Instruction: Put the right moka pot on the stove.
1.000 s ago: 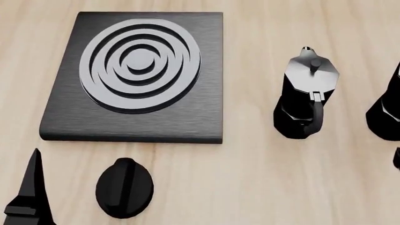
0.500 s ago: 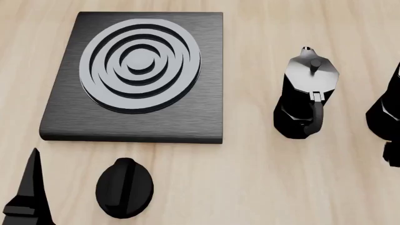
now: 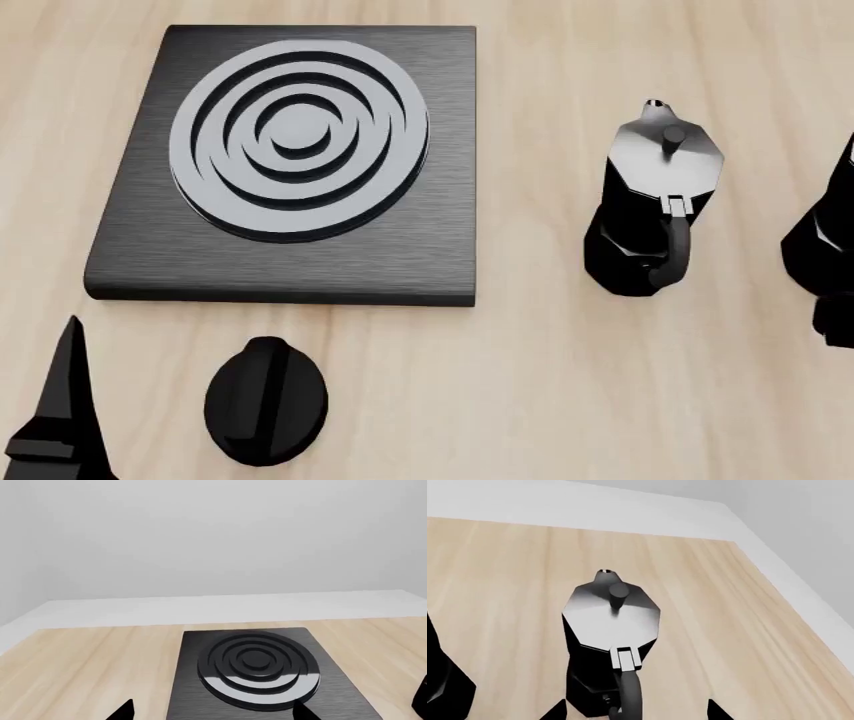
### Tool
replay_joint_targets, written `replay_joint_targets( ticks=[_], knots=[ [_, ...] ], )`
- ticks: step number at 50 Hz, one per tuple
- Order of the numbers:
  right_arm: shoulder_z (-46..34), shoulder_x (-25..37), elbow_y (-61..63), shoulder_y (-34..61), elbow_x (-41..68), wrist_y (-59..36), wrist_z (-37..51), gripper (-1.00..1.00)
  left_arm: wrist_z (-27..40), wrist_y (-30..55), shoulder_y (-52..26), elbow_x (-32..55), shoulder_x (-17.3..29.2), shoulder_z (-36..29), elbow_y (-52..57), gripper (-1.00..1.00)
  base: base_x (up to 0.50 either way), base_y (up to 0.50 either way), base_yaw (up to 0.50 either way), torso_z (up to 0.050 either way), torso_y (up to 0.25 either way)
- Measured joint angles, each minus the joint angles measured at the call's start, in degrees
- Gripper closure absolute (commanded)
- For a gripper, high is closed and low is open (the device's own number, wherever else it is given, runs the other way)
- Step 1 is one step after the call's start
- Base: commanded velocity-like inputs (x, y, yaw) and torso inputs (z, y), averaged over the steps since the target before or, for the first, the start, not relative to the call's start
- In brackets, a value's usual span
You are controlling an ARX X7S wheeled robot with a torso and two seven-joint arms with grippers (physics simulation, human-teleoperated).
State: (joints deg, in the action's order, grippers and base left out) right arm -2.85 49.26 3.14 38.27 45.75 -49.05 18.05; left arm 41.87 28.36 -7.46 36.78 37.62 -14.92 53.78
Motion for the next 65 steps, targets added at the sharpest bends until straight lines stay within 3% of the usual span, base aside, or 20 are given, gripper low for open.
replay_joint_targets(
  ticks=[36,37,65],
  knots=[
    [-6.67,-4.5,-14.79,5.23,-7.04,7.41,-6.27,-1.0,0.55,-0.75,-0.06,0.43,0.52,-0.31,0.03,-1.0,0.0,0.0,0.0,0.0,0.0],
    [-6.83,-4.62,-15.18,5.35,-7.24,7.66,-6.44,1.0,0.56,-0.76,-0.08,0.46,0.54,-0.32,0.03,-1.0,0.0,0.0,0.0,0.0,0.0],
    [-5.45,-3.19,-9.21,2.94,-2.96,5.79,-4.28,1.0,0.88,-1.06,-0.34,0.72,0.92,-0.81,-0.12,-1.0,0.0,0.0,0.0,0.0,0.0]
  ],
)
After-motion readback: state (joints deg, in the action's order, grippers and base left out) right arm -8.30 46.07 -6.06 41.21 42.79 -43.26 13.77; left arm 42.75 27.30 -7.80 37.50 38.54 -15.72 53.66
